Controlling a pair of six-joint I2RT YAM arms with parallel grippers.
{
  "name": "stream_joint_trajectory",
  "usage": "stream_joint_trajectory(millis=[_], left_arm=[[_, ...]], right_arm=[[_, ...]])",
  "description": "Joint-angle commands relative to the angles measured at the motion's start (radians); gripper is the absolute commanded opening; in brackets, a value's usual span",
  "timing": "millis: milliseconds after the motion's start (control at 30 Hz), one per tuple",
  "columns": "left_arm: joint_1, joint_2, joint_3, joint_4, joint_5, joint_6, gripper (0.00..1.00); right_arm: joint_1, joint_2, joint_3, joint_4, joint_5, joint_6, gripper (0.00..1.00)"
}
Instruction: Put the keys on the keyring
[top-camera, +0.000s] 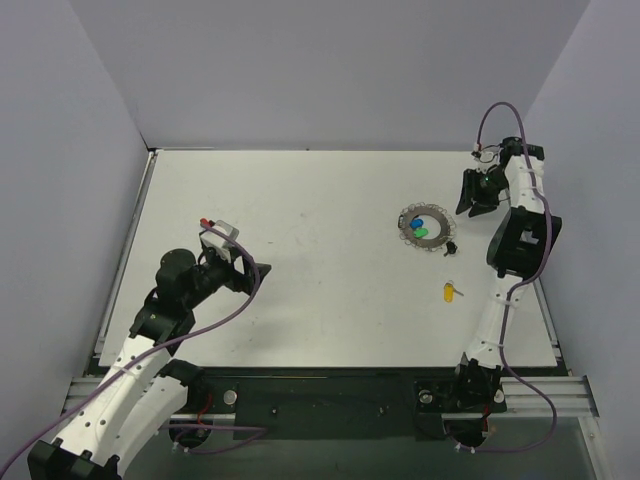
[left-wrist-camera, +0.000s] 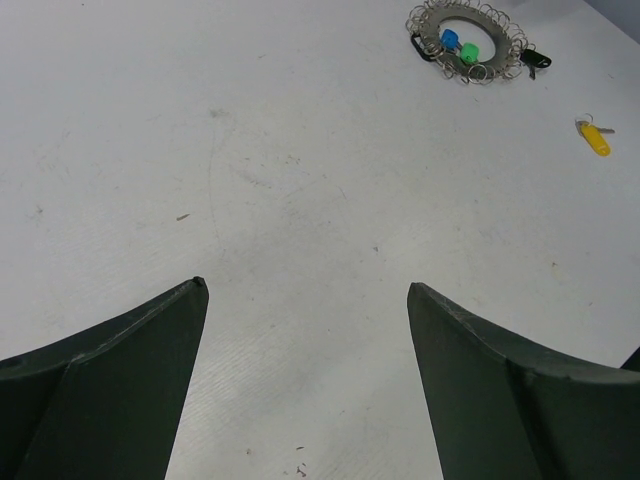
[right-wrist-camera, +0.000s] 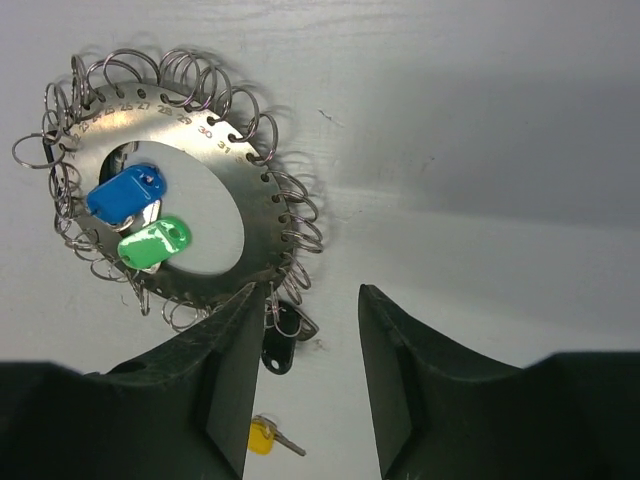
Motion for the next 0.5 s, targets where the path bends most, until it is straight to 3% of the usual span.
stream_joint_trajectory(millis=[0,467], left_arm=[[0.010,-0.003,0.004,0.053,0.022,0.004,0.91],[0.013,-0.005,0.004,0.056,0.023,0.010,0.91]], right_arm=[[0.021,0.015,-0.007,-0.091,0.030,0.089,0.38],[0.024,0.054,-0.094,-0.065,0.045,0.176,0.34]])
